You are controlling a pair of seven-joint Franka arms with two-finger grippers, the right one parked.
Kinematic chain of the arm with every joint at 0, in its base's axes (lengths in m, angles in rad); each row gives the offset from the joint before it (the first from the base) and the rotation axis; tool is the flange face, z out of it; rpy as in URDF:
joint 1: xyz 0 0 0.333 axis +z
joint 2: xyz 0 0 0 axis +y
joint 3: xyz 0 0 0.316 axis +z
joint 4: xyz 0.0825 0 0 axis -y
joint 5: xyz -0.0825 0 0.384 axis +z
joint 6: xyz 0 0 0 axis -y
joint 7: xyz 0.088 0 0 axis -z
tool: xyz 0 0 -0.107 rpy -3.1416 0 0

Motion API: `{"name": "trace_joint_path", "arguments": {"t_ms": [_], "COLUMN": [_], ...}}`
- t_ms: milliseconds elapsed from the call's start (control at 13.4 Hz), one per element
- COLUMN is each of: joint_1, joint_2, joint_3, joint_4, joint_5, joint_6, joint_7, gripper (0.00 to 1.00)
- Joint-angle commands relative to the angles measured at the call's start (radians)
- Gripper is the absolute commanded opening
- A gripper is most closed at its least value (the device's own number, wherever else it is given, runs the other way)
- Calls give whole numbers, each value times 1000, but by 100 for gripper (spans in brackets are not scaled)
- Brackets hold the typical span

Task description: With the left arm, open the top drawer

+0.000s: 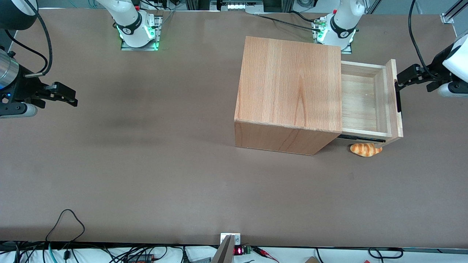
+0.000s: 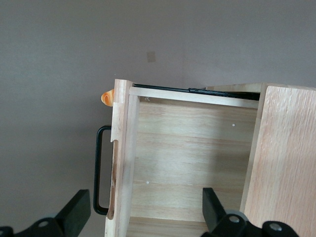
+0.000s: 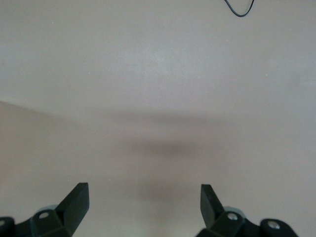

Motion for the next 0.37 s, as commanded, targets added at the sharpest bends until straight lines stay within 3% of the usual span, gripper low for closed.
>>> {"name": "trace_joint_path", "arguments": {"t_ms": [0,298], "joint_1": [4,4], "joint_2": [-30,-30], "joint_3": [-9,-9], "joint_4": [-33,-31], "joint_5": [33,33], "joint_6": [14,14], "joint_7": [-6,-3], "gripper": [100,100]}}
